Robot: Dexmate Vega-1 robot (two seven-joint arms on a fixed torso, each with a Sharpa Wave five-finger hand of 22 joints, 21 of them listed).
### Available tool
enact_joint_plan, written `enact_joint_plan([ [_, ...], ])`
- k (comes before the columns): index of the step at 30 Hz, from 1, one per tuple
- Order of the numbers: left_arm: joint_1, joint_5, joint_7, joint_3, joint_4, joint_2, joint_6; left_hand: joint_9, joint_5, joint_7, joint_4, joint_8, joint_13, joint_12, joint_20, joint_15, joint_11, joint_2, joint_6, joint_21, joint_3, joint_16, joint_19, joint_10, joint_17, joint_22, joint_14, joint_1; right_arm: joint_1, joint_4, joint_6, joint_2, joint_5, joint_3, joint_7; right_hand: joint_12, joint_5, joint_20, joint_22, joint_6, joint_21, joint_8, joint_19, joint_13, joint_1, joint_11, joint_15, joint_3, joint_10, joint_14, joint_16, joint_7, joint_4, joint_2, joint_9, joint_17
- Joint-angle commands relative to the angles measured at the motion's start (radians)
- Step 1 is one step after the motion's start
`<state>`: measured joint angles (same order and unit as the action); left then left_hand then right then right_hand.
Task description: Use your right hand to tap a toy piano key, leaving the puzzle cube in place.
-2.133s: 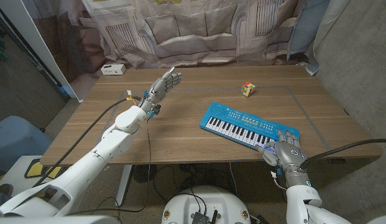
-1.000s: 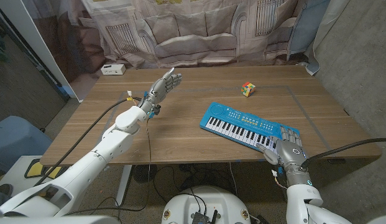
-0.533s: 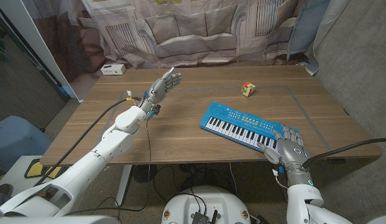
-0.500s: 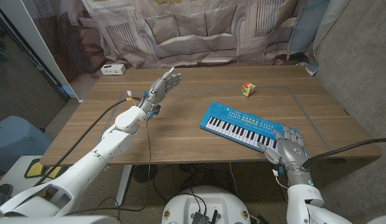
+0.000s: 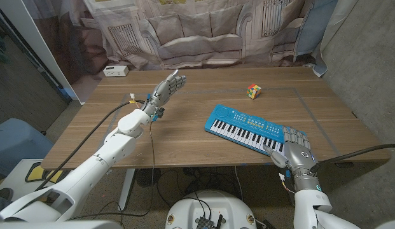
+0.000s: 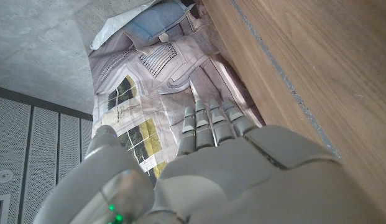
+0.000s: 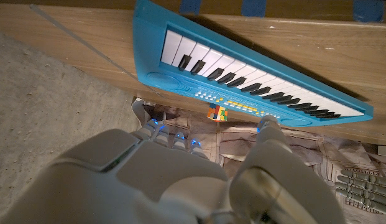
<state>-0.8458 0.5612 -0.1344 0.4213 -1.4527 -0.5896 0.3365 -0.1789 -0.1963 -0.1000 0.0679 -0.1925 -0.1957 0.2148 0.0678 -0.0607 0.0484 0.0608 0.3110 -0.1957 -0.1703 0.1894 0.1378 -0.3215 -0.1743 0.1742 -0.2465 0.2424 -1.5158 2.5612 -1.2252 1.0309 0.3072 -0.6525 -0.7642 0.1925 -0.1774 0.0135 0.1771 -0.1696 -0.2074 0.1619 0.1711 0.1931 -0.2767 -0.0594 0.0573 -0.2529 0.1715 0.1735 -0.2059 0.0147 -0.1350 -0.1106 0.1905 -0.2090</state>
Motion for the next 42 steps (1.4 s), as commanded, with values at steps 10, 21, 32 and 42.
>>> enact_joint_plan([
  [10, 0.001, 0.010, -0.009, -0.004, 0.018, 0.004, 0.010, -0.002, 0.004, 0.000, 0.006, 0.001, -0.003, -0.002, 0.006, 0.007, 0.000, 0.010, 0.004, 0.000, -0.004, -0.001, 0.003, -0.010, -0.005, 0.004, -0.008, 0.004, -0.039, -0.032, 0.125, -0.022, 0.018, 0.057, -0.024, 0.014, -0.006, -0.062, -0.003, -0.024, -0.019, 0.037, -0.066, 0.002, -0.003, -0.022, -0.026, -0.007, 0.038, 0.132, -0.013, 0.031, -0.001, 0.009, 0.000, 0.000],
  [21, 0.015, 0.010, -0.019, -0.003, 0.039, 0.012, 0.021, -0.002, 0.004, -0.001, 0.007, 0.001, -0.003, -0.002, 0.004, 0.007, 0.002, 0.012, 0.006, 0.000, -0.005, 0.000, 0.003, -0.010, -0.004, 0.004, -0.010, 0.006, -0.052, -0.079, 0.242, -0.051, 0.055, 0.089, -0.061, 0.036, -0.006, -0.069, -0.006, 0.028, -0.039, 0.046, -0.185, -0.005, -0.022, -0.024, -0.036, -0.011, -0.054, 0.029, -0.034, 0.042, -0.013, 0.020, -0.004, 0.008],
  [32, 0.023, 0.011, -0.027, -0.003, 0.036, 0.009, 0.018, -0.002, 0.005, -0.001, 0.009, 0.002, -0.003, -0.002, 0.003, 0.007, 0.000, 0.013, 0.005, 0.000, -0.006, -0.001, 0.003, -0.010, -0.004, 0.004, -0.009, 0.007, -0.102, -0.125, 0.431, -0.084, 0.019, 0.197, -0.068, 0.034, -0.004, -0.069, -0.007, 0.043, -0.036, 0.048, -0.198, -0.006, -0.028, -0.033, -0.034, -0.011, -0.064, 0.022, -0.031, 0.058, -0.016, 0.024, -0.005, 0.010],
  [42, 0.019, 0.016, -0.028, -0.011, 0.023, -0.006, 0.008, -0.002, 0.005, 0.000, 0.010, 0.001, -0.003, -0.002, 0.000, 0.007, -0.003, 0.015, 0.007, 0.000, -0.007, -0.001, 0.003, -0.012, -0.004, 0.004, -0.010, 0.007, -0.124, -0.145, 0.529, -0.121, 0.041, 0.240, -0.067, 0.036, -0.001, -0.073, -0.008, 0.121, -0.033, 0.067, -0.237, -0.008, -0.037, -0.036, -0.034, -0.011, -0.103, -0.014, -0.032, 0.059, -0.017, 0.029, -0.004, 0.012],
])
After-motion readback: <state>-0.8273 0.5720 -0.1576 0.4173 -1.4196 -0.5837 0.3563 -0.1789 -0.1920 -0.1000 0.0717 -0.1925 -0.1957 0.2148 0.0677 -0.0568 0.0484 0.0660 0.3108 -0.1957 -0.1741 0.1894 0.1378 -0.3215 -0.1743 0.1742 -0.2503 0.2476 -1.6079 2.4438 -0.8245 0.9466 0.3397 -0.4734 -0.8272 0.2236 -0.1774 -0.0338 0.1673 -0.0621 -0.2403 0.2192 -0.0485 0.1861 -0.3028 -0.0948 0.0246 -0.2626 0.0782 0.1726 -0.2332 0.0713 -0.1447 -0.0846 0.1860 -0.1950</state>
